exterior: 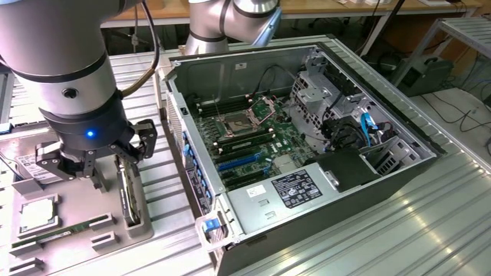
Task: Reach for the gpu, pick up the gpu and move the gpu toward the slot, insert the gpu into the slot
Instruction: 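Pick up the gpu and move the gpu toward the slot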
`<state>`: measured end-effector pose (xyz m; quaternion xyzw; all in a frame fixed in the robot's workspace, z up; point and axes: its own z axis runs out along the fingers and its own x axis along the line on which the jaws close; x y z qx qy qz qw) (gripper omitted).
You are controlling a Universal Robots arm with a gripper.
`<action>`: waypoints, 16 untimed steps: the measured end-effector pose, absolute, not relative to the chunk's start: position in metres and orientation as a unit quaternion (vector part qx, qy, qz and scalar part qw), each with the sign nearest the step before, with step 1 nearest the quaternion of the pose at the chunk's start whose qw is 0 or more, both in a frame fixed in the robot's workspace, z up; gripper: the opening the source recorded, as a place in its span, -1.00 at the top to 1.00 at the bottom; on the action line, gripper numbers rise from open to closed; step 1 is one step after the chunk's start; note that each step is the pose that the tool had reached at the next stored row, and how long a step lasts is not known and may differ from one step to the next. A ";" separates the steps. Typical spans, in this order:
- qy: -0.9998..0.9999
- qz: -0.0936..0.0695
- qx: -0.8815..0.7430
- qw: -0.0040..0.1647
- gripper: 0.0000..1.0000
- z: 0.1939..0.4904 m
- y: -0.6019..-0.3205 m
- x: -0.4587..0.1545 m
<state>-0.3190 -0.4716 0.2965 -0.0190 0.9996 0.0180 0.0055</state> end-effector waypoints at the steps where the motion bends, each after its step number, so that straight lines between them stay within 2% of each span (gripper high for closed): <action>1: 1.000 0.018 -0.019 0.005 -0.21 0.295 -0.471 -0.319; 16: 1.000 0.018 -0.019 0.005 -0.21 0.275 -0.459 -0.319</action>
